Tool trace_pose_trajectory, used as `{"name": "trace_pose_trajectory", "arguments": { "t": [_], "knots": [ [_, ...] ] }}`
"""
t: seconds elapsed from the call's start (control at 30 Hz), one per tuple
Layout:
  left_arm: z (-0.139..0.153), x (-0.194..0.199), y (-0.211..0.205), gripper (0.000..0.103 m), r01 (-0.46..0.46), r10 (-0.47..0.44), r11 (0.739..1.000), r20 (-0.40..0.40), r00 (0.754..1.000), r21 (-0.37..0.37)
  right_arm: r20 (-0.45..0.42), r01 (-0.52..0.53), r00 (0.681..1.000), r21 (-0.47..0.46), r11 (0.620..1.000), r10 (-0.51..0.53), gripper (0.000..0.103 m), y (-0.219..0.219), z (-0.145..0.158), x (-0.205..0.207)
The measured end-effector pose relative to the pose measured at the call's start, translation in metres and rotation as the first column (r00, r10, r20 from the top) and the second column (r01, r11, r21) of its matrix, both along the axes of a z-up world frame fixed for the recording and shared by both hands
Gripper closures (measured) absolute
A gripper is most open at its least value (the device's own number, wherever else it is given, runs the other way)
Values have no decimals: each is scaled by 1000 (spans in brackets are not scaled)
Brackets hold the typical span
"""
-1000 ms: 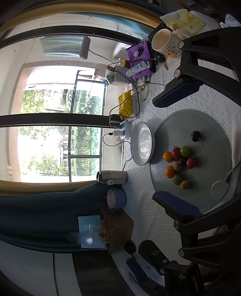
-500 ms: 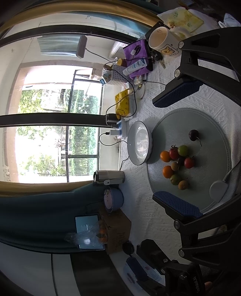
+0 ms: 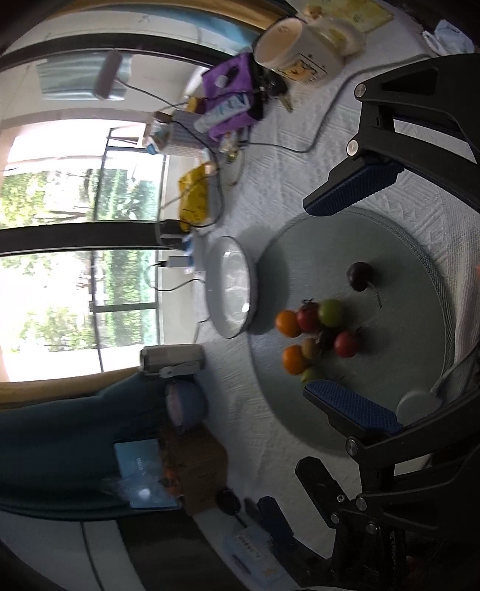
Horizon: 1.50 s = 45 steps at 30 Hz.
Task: Organize fruits
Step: 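Grasp the dark plum with the right gripper while the left gripper grasps the brown kiwi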
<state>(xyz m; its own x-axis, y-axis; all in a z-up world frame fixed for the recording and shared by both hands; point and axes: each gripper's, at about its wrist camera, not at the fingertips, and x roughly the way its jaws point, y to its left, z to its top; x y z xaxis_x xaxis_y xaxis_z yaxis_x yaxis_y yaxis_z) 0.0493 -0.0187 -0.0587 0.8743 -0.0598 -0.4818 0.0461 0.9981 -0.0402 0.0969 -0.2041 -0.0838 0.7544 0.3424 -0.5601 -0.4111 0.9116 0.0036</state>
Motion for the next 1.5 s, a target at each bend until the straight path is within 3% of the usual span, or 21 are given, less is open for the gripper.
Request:
{"name": "trace_pose_trajectory", "arguments": {
  "t": [0.27,0.47,0.53,0.63,0.87,0.97,1.2,1.5],
  "knots": [
    [-38,33,-5,8,50,-50,999,-169,984,-7,-114,-24,993,-7,1000,23,20,0,-38,26],
    [-59,50,-10,33,64,-67,998,-270,960,-18,-176,-39,984,-21,999,35,28,-3,-61,40],
    [-62,55,-11,43,59,-61,998,-293,954,-17,-188,-33,982,-26,999,27,33,-5,-64,44],
    [-65,61,-12,49,52,-50,999,-320,946,-2,-214,-26,977,-30,999,18,48,-8,-71,53],
    [-72,70,-16,61,39,-30,999,-352,936,17,-238,-65,970,-34,997,55,62,-7,-76,60],
    [-72,72,-18,74,38,-31,999,-358,933,13,-241,-90,967,-28,996,80,72,-6,-76,61],
    [-67,72,-17,74,35,-34,999,-354,935,-3,-233,-109,967,-23,994,101,73,-7,-72,62],
    [-43,74,-9,74,13,-18,1000,-297,955,-21,-182,-131,975,-15,991,126,73,-9,-50,77]
  ]
}}
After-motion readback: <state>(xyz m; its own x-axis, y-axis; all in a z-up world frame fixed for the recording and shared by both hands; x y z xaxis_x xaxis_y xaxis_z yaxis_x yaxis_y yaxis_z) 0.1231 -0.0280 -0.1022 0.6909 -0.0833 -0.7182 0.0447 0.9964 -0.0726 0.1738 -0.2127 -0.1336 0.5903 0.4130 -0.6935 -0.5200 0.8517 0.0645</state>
